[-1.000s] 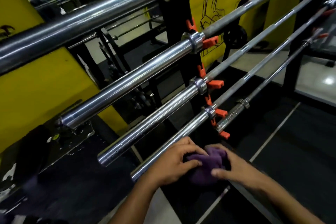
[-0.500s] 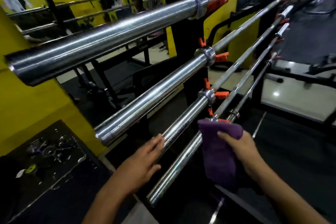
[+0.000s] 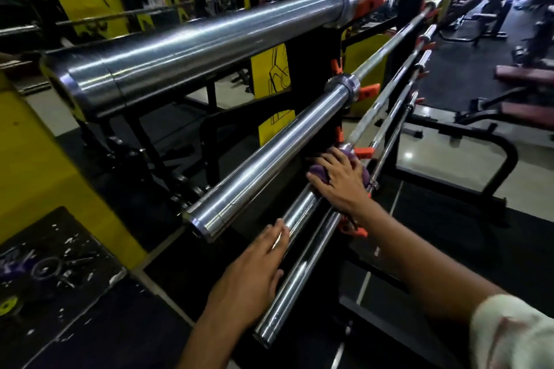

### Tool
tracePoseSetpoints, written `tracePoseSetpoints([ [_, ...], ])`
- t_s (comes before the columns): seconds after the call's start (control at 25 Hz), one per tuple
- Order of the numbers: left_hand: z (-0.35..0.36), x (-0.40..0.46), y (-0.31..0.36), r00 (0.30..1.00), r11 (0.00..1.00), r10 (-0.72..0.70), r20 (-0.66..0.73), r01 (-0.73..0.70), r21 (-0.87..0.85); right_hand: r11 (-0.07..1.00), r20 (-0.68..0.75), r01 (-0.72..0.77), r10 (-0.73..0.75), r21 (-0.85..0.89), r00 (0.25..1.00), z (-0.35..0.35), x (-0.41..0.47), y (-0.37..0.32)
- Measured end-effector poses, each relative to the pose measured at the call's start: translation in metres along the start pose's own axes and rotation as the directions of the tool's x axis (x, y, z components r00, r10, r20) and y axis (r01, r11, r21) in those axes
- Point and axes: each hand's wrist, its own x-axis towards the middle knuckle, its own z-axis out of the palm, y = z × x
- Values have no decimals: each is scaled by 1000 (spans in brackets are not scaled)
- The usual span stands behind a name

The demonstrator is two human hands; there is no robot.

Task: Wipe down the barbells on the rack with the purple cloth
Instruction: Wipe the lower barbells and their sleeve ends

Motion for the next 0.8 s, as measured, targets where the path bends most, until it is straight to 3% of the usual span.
tracePoseSetpoints([
  [0.12,-1,0,0,1000,1000,-1,13,1,-21,990,32,136,-135,-23,990,-11,17,19],
  [0.32,-7,-1,0,998,1000,9,62,-8,-17,942,-186,12,53,335,981,12,-12,-25],
  [0.44,-15,0,2,995,1000,12,102,-10,-25,908,-341,216,-88,358,936,34,-60,-60],
  [0.56,-16,0,4,995,1000,-12,103,14,-21,881,-334,341,-229,329,914,34,-51,-39],
  [0.64,-15,-1,5,995,999,-12,99,15,-30,902,-312,322,-229,287,922,24,-19,-11],
  [0.8,-14,-2,2,994,998,-7,108,13,-55,963,-271,146,-82,227,959,13,20,18],
])
